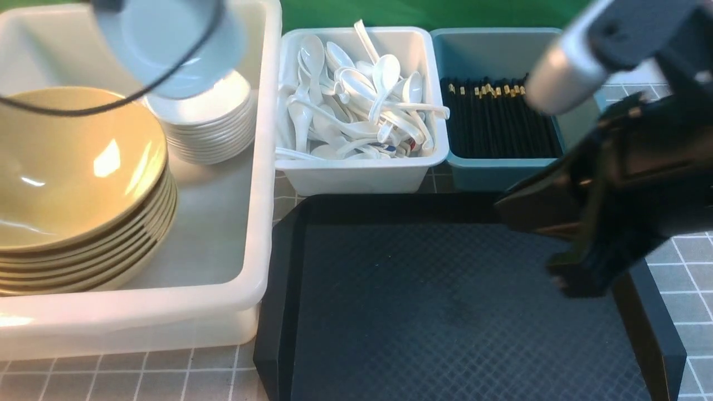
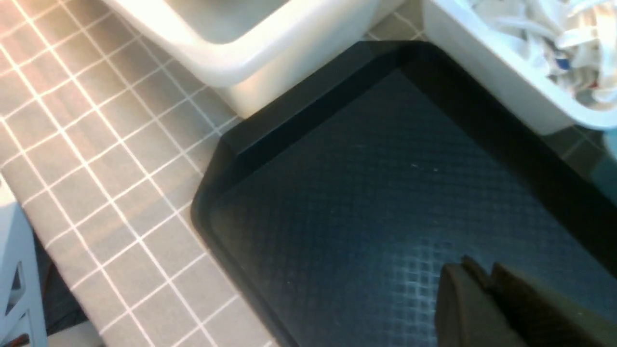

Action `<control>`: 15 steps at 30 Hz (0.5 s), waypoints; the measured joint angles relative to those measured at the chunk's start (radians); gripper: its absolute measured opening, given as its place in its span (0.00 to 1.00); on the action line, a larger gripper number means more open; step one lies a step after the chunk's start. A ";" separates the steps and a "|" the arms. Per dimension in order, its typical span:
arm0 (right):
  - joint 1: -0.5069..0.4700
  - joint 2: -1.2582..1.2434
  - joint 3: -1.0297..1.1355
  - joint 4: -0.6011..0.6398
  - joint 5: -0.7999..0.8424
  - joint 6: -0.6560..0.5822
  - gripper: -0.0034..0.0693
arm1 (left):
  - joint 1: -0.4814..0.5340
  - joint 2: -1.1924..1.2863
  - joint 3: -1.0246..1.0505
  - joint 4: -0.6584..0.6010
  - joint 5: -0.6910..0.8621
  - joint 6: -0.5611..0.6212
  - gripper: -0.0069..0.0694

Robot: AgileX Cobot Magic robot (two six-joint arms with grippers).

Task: On grey table put chopsticks spoon bowls plates into blue grey white boxes.
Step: 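Place the white bowl into the white bin with the other dishes with the left gripper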

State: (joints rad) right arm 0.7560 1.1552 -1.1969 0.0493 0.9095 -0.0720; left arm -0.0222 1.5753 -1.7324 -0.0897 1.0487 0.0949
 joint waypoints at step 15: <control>0.024 0.038 -0.002 -0.064 -0.082 -0.021 0.19 | 0.107 0.331 0.012 -0.231 -0.311 0.178 0.09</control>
State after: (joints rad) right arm 0.7796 1.1933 -1.1988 -0.0150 0.8277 -0.0927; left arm 0.0850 1.9066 -1.7204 -0.3210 0.7372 0.2730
